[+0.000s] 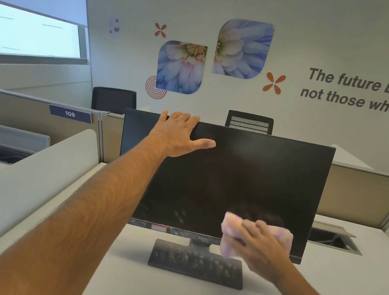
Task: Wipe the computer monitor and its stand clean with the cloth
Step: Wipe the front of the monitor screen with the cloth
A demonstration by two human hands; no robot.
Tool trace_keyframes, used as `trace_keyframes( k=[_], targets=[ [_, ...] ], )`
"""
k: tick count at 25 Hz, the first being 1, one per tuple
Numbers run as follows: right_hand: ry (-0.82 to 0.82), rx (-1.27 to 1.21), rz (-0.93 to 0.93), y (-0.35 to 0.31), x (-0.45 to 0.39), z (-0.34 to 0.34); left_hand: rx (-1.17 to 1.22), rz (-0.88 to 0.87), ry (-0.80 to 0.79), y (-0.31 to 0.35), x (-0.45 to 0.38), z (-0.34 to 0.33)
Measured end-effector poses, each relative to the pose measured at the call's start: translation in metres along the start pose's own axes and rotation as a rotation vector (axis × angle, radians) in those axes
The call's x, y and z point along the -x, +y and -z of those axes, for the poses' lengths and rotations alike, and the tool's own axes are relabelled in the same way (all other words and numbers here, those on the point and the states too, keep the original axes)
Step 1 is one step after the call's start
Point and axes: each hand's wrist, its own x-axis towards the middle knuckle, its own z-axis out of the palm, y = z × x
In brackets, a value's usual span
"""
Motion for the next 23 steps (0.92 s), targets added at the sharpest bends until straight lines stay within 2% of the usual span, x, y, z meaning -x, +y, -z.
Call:
trace_keyframes(
  k=[2,3,6,7,11,12,15,16,17,19,21,22,23],
  targets=[
    [0.041,-0.087,-0.160,0.002,-0.009,0.006,-0.002,-0.002,0.002,-0.002,0.000,0.000],
    [0.024,-0.073,-0.125,-0.001,-0.009,0.005,-0.001,-0.002,0.001,-0.002,0.000,0.000],
    [-0.074,0.043,0.209,-0.015,0.007,-0.001,-0.002,-0.006,-0.001,-0.005,0.001,0.001],
    [-0.076,0.056,0.213,-0.013,0.009,0.000,-0.001,-0.006,-0.004,-0.006,0.001,0.001],
    [0.007,-0.075,-0.148,-0.004,-0.009,0.004,0.005,-0.001,-0.006,-0.012,0.001,0.001],
    [-0.002,-0.050,-0.115,-0.008,-0.009,0.003,0.004,-0.001,-0.006,-0.013,0.002,0.001],
    [-0.123,0.051,0.216,-0.021,0.005,-0.008,0.003,-0.003,-0.004,-0.014,0.002,0.001],
    [-0.123,0.060,0.235,-0.019,0.006,-0.006,0.002,-0.004,-0.002,-0.015,0.002,0.001],
    [-0.085,0.055,0.199,-0.015,0.002,-0.005,0.002,-0.004,-0.002,-0.015,0.002,0.001],
    [0.017,-0.023,-0.028,-0.010,-0.009,-0.004,0.010,-0.005,-0.004,-0.018,0.003,0.001],
    [0.035,-0.112,-0.192,-0.013,-0.015,0.002,0.010,-0.007,-0.001,-0.021,0.003,0.000],
    [0.014,-0.096,-0.161,-0.017,-0.015,-0.001,0.007,-0.005,0.001,-0.023,0.003,0.000],
    [-0.025,-0.046,-0.045,-0.022,-0.011,-0.008,0.006,-0.002,0.002,-0.024,0.003,0.000]
  ],
)
